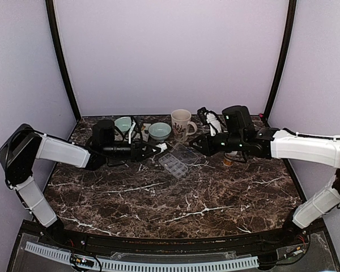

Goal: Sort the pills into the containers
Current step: Pour the pill into the compartment of the pill container.

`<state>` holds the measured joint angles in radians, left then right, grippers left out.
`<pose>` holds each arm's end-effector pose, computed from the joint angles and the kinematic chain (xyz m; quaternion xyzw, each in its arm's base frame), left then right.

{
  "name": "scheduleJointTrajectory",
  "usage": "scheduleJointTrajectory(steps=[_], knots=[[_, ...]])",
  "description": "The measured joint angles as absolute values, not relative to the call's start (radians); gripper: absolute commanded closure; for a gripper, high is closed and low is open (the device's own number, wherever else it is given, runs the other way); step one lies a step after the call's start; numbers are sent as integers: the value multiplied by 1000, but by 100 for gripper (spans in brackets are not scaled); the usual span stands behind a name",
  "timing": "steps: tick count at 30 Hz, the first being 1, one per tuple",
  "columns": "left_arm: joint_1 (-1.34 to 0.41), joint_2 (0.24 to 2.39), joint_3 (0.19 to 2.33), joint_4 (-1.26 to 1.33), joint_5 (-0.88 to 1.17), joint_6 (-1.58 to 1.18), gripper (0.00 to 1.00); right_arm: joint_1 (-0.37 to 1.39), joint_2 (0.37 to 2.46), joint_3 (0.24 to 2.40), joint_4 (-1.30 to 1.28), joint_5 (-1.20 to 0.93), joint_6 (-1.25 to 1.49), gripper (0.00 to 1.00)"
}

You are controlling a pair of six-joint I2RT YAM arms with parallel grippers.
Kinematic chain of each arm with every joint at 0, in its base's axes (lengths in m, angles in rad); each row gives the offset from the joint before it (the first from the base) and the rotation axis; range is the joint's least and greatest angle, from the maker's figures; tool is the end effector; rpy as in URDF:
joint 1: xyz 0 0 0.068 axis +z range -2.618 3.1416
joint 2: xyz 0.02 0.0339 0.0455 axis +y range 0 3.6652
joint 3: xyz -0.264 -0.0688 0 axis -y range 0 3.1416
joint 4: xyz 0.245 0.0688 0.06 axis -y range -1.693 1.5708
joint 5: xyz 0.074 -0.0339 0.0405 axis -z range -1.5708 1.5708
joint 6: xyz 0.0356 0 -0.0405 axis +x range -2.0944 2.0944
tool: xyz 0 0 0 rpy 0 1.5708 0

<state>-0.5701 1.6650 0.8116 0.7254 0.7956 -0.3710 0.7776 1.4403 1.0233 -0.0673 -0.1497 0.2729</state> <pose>0.2803 -0.2099 0.2185 0.3234 0.6634 -0.5353 0.4108 0.2319 0.2357 0.2800 -0.2506 0.8170 0.3139 0.4139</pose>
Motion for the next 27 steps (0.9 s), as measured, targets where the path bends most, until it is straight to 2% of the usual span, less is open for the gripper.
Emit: scheduleJointTrajectory(steps=[27], knots=[[-605,1900,786,825,616,-291,100,778,1367,916,22,-73,327,100]])
